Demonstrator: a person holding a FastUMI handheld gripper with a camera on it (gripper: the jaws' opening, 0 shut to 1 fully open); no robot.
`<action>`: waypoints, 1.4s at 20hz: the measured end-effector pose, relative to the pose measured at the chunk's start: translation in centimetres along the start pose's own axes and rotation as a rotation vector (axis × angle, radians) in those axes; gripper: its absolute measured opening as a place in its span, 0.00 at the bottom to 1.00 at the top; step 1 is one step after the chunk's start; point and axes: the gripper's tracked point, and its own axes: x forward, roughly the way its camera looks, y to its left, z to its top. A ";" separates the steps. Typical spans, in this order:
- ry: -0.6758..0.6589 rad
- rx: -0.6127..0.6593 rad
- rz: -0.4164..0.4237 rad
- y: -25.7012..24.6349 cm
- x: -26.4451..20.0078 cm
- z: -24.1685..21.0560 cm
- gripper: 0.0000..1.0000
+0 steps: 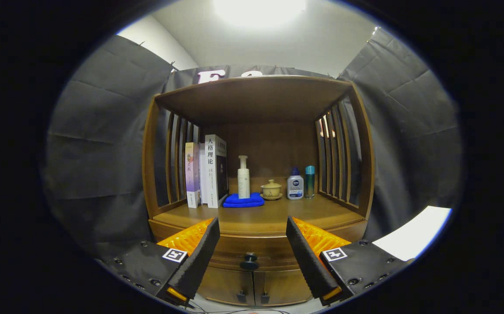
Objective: Pull open the drawer, take out the items inside it, and place them on the countertop above the cabinet.
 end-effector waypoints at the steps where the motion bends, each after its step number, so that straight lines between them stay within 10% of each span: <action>1: 0.011 -0.007 -0.003 0.0 0.6 -0.4 0.97; 28: 0.285 -0.018 -0.007 1.3 8.0 -16.0 0.85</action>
